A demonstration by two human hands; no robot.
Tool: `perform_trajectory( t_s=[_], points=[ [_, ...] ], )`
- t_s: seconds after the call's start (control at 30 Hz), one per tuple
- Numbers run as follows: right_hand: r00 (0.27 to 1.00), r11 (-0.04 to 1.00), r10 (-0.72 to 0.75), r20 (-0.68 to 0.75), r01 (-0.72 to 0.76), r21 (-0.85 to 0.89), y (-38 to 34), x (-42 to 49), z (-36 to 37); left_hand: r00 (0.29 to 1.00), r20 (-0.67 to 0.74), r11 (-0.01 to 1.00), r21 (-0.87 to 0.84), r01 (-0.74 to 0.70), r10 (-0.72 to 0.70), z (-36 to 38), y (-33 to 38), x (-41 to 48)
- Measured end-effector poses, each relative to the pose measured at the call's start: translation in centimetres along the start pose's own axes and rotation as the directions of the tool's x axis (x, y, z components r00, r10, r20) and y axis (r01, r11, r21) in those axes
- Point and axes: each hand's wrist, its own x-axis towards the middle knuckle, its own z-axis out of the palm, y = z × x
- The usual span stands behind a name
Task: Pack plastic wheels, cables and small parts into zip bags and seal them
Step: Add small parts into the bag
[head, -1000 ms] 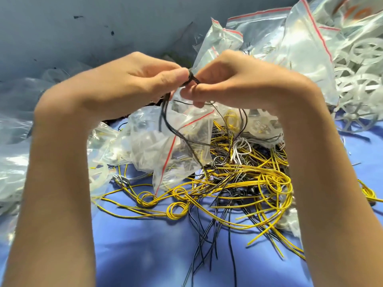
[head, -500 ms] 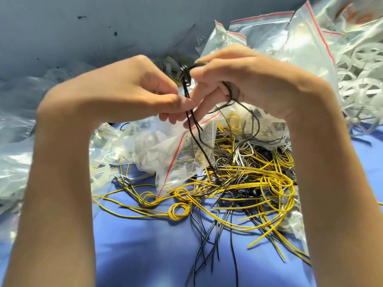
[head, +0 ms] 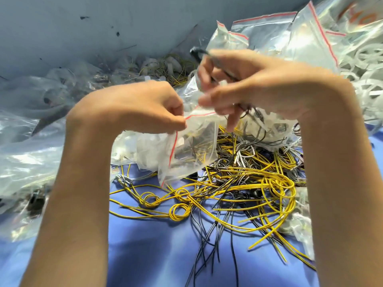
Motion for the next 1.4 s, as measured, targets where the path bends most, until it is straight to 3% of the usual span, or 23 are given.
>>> perform_trajectory(
  t_s=[0.1,0.27,0.47,0.57,0.83,1.0,1.1,1.27,1.4],
  points=[
    [0.984,0.984,0.104,0.147,-0.081,-0.157,0.4,-0.3,0.3,0.991,-0.131,0.993,-0.115,-0.001,-0.014,-0.6,-0.3,0.0],
    [0.961,0.921,0.256,0.109,-0.208,-0.331,1.2,1.0,0.8,0.967,-0.255,0.994,-0.105,-0.036,0.008,-0.7,-0.5,-0.1],
    [0.908,0.714,0.397,0.13,-0.217,-0.666,1.0,1.7,1.3,0.913,-0.407,0.993,-0.114,-0.032,-0.018,-0.7,-0.8,-0.1],
    [0.907,0.604,0.417,0.05,-0.236,-0.761,0.8,2.0,1.8,0.908,-0.419,0.991,-0.126,-0.053,-0.005,-0.7,-0.7,-0.3],
    [0.955,0.558,0.293,-0.034,-0.2,-0.805,0.2,2.1,2.1,0.924,-0.382,0.981,-0.164,-0.101,0.031,-0.6,-0.1,-0.3],
    [0.967,0.615,0.255,-0.015,-0.175,-0.769,0.2,2.2,2.4,0.922,-0.385,0.98,-0.169,-0.104,0.032,-0.6,-0.4,-0.2],
    [0.96,0.705,0.28,-0.022,-0.221,-0.674,0.8,2.5,2.6,0.926,-0.377,0.977,-0.182,-0.107,0.031,-0.6,-0.6,-0.2],
    [0.967,0.671,0.223,-0.121,-0.242,-0.7,1.1,3.0,2.6,0.927,-0.373,0.978,-0.182,-0.1,0.026,-0.4,-0.7,-0.2],
    [0.982,0.681,0.145,-0.117,-0.185,-0.709,1.6,3.2,2.6,0.925,-0.38,0.976,-0.187,-0.11,0.031,-0.5,-0.9,-0.2]
  ],
)
